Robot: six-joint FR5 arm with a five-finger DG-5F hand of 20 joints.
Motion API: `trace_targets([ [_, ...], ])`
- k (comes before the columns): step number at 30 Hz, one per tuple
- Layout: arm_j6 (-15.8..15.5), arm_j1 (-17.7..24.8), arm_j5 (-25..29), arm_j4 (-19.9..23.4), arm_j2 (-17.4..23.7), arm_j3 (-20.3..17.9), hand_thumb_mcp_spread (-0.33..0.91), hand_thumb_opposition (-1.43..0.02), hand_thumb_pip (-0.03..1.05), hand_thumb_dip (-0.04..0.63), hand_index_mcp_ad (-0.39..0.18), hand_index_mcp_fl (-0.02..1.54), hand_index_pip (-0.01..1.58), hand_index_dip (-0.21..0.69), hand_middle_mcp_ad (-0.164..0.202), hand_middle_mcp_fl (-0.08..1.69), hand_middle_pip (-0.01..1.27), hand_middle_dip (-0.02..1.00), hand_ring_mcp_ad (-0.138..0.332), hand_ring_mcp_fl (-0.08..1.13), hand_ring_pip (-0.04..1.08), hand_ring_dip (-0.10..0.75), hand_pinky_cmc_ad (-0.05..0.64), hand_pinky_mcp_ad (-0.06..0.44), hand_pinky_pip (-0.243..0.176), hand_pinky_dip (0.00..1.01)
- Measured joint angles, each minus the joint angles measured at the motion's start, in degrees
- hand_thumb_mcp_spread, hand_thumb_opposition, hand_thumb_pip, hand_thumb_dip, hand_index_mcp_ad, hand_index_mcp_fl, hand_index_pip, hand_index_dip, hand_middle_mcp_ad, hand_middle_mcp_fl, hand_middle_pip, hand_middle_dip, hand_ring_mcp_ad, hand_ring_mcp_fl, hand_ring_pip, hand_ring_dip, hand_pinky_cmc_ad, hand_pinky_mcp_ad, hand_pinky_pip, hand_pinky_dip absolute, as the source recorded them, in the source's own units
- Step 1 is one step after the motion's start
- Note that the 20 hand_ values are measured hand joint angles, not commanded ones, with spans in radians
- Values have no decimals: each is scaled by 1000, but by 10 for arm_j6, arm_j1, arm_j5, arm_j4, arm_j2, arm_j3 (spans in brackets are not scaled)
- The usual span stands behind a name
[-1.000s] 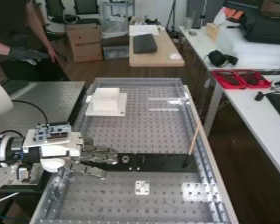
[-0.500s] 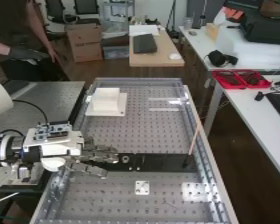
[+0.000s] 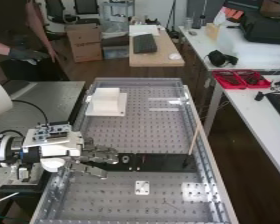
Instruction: Grab the smaller nut and place it in the white container
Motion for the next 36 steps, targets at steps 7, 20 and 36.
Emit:
trace_targets([
  [7,0,0,-1,0,-1,1,433,-860,778,225,-185,75,1557,183,59,23,136,220,113,-3,98,122,312,278,3,180],
  [20,5,-1,-2,4,-2,1,429,-860,759,227,-175,131,1543,171,59,40,136,220,113,-2,98,122,312,278,3,180],
  [36,6,1,-3,3,-3,6,426,-888,717,223,-173,234,1524,164,59,56,136,220,115,-2,98,122,312,278,19,180],
])
